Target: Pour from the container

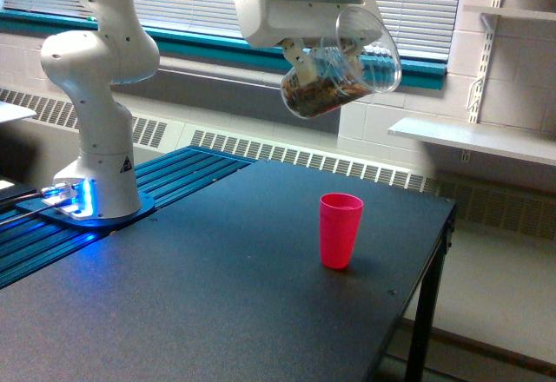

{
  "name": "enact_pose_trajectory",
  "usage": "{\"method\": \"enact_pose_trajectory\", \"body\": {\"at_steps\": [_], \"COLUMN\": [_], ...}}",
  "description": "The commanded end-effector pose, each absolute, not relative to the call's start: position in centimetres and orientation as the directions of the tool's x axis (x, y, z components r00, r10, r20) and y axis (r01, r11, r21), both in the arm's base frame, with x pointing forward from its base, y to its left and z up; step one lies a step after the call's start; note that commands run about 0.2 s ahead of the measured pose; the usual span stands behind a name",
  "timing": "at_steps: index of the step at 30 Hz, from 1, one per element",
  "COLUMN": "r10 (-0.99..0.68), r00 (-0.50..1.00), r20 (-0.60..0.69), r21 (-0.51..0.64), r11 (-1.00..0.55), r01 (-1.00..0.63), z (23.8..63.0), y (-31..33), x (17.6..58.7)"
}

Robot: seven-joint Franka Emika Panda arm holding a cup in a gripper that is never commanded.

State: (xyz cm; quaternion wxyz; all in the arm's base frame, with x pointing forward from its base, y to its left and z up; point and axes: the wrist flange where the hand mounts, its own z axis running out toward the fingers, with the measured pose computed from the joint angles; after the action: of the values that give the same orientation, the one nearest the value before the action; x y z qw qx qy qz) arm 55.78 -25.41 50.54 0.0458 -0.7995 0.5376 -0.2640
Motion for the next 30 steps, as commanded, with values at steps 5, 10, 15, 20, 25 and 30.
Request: {"method": "enact_pose_trajectory", "body": {"at_steps": [5,10,15,20,25,30], "r10": [-0.862,-0.847,-0.83,-0.823,-0.814,-0.803], "r00": [0.342,0.38,0.414,0.429,0.448,0.457], "r20": [0.374,0.373,0.373,0.372,0.37,0.382], "r21": [-0.332,-0.298,-0.263,-0.244,-0.221,-0.195], "r11": [-0.469,-0.497,-0.523,-0.533,-0.546,-0.553], "r01": [-0.819,-0.815,-0.811,-0.81,-0.808,-0.81], "z": [49.8,48.5,47.4,46.6,45.9,46.1], "y": [-21.6,-19.6,-17.5,-16.2,-14.6,-13.4], "x": [57.7,58.0,57.9,57.2,56.3,55.2]}}
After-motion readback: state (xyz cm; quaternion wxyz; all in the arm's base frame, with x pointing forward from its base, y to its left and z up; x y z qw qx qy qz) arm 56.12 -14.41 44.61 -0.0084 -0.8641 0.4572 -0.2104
